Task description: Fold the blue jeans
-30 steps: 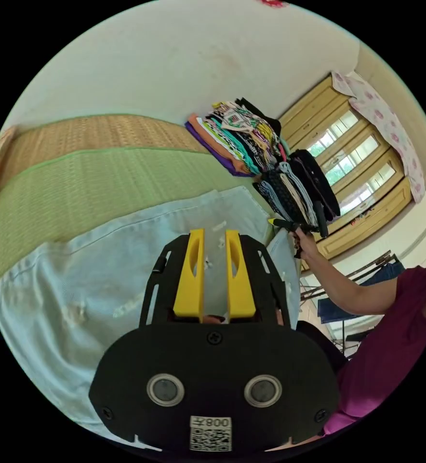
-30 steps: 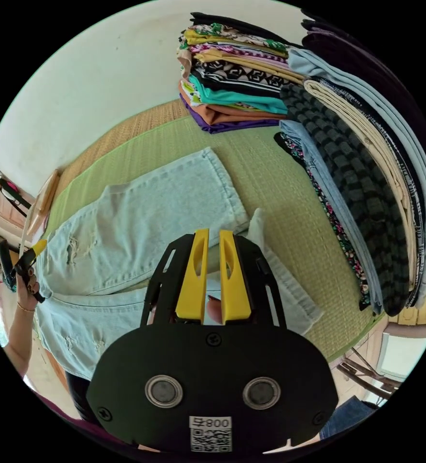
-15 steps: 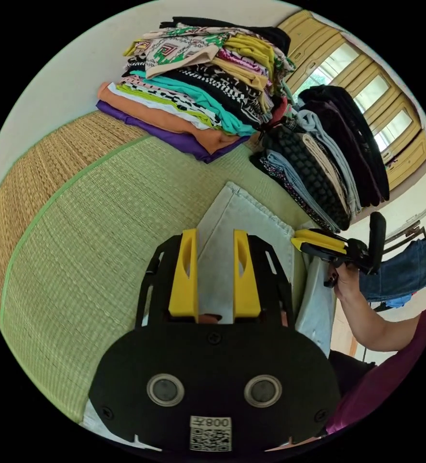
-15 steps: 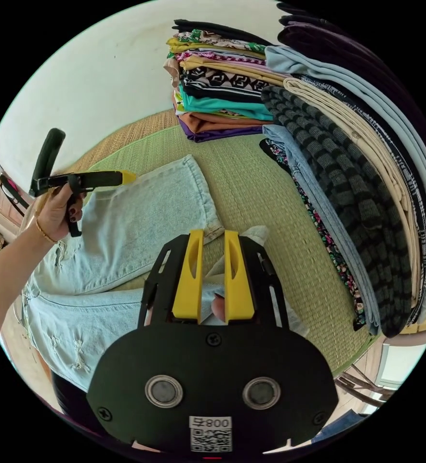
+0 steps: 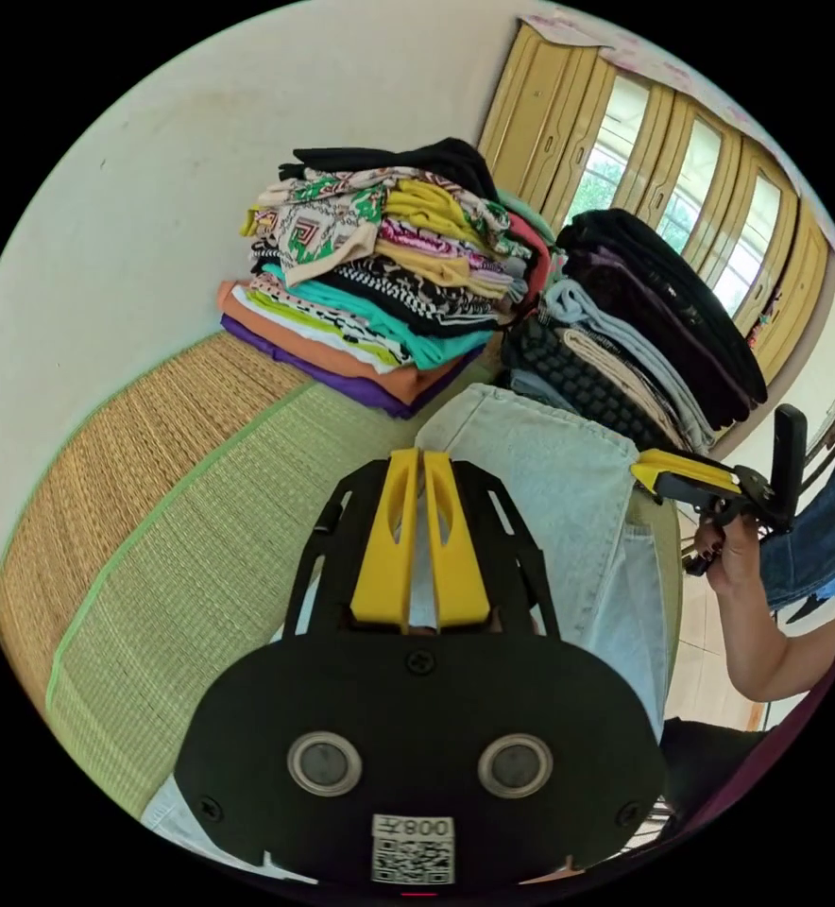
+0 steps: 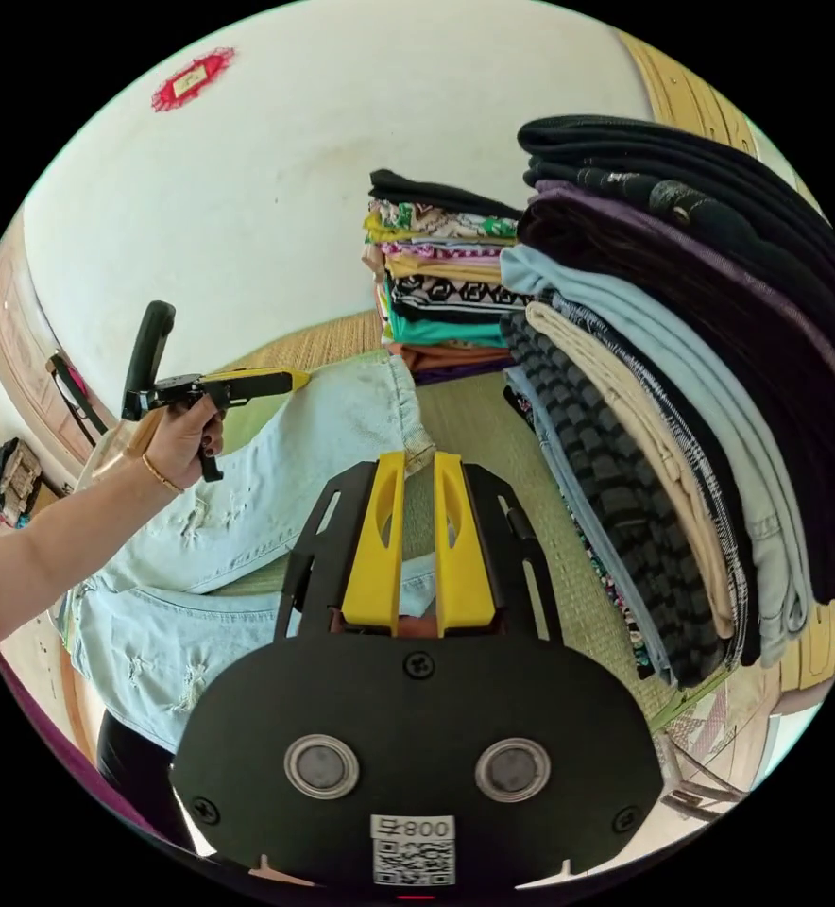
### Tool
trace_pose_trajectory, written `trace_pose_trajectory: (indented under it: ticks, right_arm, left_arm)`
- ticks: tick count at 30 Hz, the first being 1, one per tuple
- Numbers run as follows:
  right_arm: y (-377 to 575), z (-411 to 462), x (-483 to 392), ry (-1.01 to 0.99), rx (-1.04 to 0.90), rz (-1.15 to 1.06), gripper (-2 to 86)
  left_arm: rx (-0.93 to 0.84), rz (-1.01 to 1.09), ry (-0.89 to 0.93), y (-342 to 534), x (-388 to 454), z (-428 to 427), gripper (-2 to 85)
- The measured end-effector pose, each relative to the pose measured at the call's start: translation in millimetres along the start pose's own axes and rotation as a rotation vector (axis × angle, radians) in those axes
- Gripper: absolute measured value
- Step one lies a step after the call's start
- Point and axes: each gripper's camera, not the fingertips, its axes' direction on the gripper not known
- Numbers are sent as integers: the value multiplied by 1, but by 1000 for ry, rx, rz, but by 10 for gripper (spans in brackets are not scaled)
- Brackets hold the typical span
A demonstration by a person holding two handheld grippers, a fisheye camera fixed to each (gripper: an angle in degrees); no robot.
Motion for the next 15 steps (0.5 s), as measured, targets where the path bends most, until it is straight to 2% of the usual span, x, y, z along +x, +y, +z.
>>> trace_pose_trajectory:
  ticks: [3,6,9,11,15]
  right_arm:
    - [-5,22,34,-51,-76,69,55]
    - [9,18,62,32,-114,134,48]
    - [42,-8,75,73,-107,102,59]
    - [66,-19,82,115,-134,102,72]
    - [105,-20,89,155,-248,97,95]
  left_arm:
    - [-106,-52,-25,-15,-4,40,28]
    - [-107,-127,32,-7,-7,59,46]
    - [-78,-80,254,15,12,67,66]
    - [-126,-38,425,32,38,82,81]
    - [-217,48,538,43,82,112,101]
